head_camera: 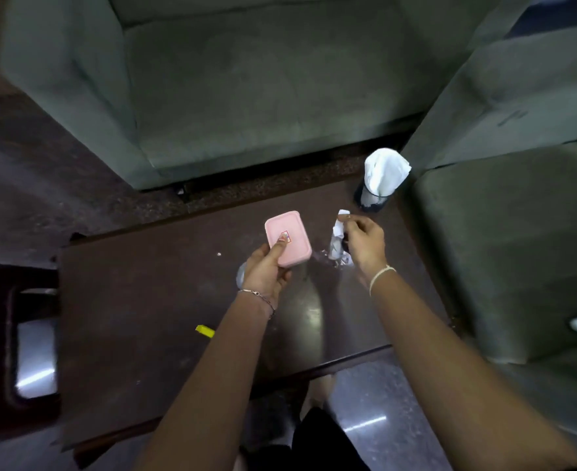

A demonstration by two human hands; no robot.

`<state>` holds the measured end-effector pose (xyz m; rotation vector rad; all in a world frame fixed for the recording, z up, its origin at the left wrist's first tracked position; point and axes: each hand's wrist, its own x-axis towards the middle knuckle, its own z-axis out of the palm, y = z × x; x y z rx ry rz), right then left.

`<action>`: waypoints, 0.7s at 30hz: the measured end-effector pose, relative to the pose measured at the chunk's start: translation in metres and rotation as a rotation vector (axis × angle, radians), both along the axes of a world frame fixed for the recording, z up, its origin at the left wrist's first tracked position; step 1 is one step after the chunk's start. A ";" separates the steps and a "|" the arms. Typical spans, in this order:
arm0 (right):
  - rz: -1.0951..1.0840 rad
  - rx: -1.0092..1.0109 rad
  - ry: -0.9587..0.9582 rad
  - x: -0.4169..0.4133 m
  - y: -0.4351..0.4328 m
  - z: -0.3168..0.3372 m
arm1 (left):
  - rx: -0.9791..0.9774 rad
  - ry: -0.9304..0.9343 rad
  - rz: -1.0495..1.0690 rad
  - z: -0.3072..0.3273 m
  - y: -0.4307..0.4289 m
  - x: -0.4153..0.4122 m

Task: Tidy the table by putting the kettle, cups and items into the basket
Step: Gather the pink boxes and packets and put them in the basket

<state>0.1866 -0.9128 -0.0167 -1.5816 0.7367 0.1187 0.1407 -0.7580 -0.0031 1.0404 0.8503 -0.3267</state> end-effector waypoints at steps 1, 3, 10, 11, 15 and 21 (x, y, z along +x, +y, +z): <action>0.015 0.010 -0.014 -0.015 0.013 0.011 | -0.011 -0.012 0.006 0.011 0.013 -0.014; 0.040 0.050 -0.063 -0.047 0.042 0.031 | -0.014 -0.031 0.023 0.032 0.041 -0.044; 0.266 0.220 -0.125 -0.151 0.165 0.092 | 0.036 -0.079 0.166 0.093 0.165 -0.152; 0.312 0.231 -0.128 -0.162 0.182 0.100 | 0.044 -0.086 0.189 0.100 0.184 -0.165; 0.383 0.274 -0.148 -0.195 0.252 0.125 | 0.076 -0.119 0.296 0.123 0.249 -0.212; 0.566 0.259 -0.175 -0.225 0.349 0.151 | 0.094 -0.168 0.448 0.140 0.328 -0.264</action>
